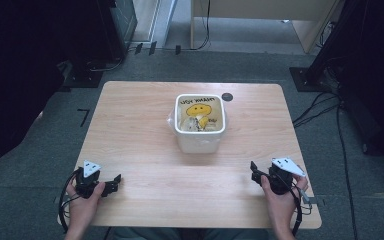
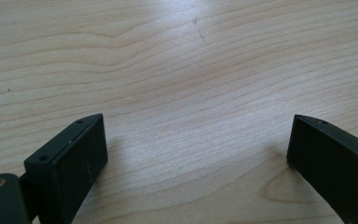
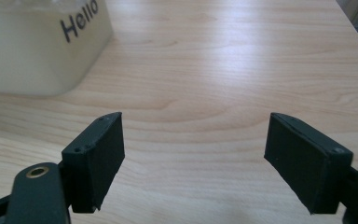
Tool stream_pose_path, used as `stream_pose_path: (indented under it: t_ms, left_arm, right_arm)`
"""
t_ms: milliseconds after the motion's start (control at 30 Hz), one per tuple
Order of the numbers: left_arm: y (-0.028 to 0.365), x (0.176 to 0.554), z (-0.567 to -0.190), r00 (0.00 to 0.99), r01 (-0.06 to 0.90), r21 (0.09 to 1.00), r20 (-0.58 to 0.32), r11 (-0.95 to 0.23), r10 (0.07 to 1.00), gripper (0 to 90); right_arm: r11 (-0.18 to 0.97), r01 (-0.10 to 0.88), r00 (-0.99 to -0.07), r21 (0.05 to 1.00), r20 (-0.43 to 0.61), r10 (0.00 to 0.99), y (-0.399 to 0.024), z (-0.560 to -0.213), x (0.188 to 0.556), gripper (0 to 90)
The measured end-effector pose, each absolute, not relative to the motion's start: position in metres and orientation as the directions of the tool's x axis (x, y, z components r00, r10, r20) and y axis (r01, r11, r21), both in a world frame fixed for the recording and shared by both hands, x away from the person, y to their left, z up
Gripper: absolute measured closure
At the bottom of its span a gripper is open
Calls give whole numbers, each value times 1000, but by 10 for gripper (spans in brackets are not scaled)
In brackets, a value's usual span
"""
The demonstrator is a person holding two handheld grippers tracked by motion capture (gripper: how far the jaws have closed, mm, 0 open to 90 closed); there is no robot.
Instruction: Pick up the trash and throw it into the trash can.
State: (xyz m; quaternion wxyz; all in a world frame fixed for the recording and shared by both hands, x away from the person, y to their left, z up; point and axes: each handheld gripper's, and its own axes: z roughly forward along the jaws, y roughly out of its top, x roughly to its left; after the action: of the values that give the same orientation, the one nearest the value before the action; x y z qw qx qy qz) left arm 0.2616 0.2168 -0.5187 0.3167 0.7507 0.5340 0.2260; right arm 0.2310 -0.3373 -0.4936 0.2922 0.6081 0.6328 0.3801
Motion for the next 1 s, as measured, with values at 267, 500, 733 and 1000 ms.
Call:
stream_pose_path:
  t_ms: [267,500,733,1000]
  left_arm:
    - [217,262,-519,328,659,717,1,-229,945,47]
    - [217,262,-519,328,658,717,1,-229,945,47]
    - [217,262,-519,328,659,717,1,-229,945,47]
    - [217,262,-519,328,659,717,1,-230,945,47]
  right_arm:
    - [-26,576,-61,817,75,995,-353,-505,223,203]
    - [-34,601,-34,798,69,997,-367,-514,216,206]
    - [-49,621,-4,782,65,998,-380,-519,209,209]
    - [-66,631,17,773,72,997,-385,-520,207,211]
